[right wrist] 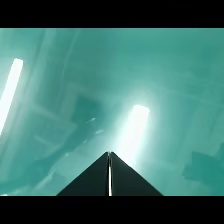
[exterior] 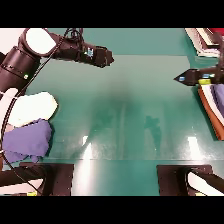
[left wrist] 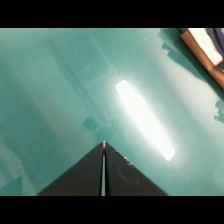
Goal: Fold the shirts.
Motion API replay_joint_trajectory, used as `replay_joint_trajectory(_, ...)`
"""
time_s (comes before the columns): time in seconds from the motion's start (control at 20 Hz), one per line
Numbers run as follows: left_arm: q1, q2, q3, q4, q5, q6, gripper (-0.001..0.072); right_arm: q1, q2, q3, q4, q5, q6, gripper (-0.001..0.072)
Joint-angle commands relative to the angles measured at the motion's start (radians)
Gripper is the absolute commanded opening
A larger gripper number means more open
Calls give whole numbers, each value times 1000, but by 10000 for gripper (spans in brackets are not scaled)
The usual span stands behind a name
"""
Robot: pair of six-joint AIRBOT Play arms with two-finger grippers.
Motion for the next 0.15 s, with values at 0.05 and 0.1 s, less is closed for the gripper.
replay_joint_trajectory(0.05, 0, 0, 0, 0, 26, 0, 26, 119, 0, 0, -47, -10, -1, 20)
replay_joint_trajectory(0.1, 0, 0, 0, 0, 26, 0, 26, 118, 0, 0, -46, -5, -1, 20)
